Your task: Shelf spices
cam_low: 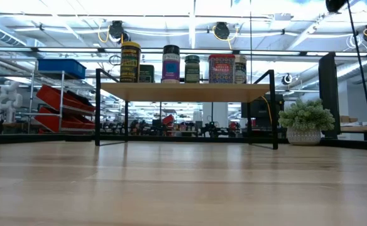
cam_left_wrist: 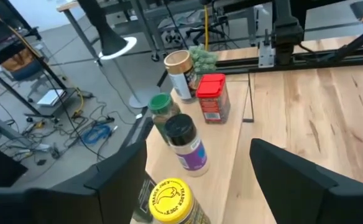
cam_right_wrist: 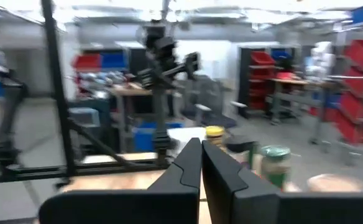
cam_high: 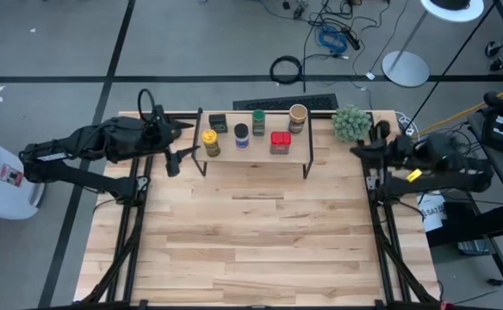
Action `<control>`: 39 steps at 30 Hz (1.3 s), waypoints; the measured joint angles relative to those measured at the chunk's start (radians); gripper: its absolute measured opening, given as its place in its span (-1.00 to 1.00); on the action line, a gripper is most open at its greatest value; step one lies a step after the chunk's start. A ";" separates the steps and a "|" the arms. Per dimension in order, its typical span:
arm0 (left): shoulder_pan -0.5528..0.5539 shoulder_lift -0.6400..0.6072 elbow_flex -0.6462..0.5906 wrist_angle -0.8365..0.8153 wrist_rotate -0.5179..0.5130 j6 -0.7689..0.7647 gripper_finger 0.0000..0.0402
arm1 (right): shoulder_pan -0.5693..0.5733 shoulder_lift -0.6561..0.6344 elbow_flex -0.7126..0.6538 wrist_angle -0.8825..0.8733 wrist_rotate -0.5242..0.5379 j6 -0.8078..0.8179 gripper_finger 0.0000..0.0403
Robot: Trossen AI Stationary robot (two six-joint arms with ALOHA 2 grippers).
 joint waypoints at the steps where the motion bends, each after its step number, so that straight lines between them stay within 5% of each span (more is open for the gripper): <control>1: 0.000 0.000 0.000 0.006 -0.006 0.001 0.48 | 0.000 0.035 0.047 -0.031 0.002 -0.013 -1.00; 10: 0.000 0.000 0.000 0.038 0.014 0.072 0.48 | 0.000 0.239 0.231 -0.100 -0.004 -0.070 -0.97; 25: 0.066 0.076 0.044 -0.094 0.021 -0.004 0.51 | 0.001 0.376 0.028 0.047 0.020 0.009 -0.69; 35: 0.158 0.180 0.116 -0.113 -0.043 0.140 0.95 | 0.001 0.439 -0.008 0.150 0.015 0.009 -0.67; 39: 0.149 0.201 0.116 -0.101 -0.019 0.181 0.97 | 0.002 0.457 -0.029 0.152 0.015 0.027 -0.67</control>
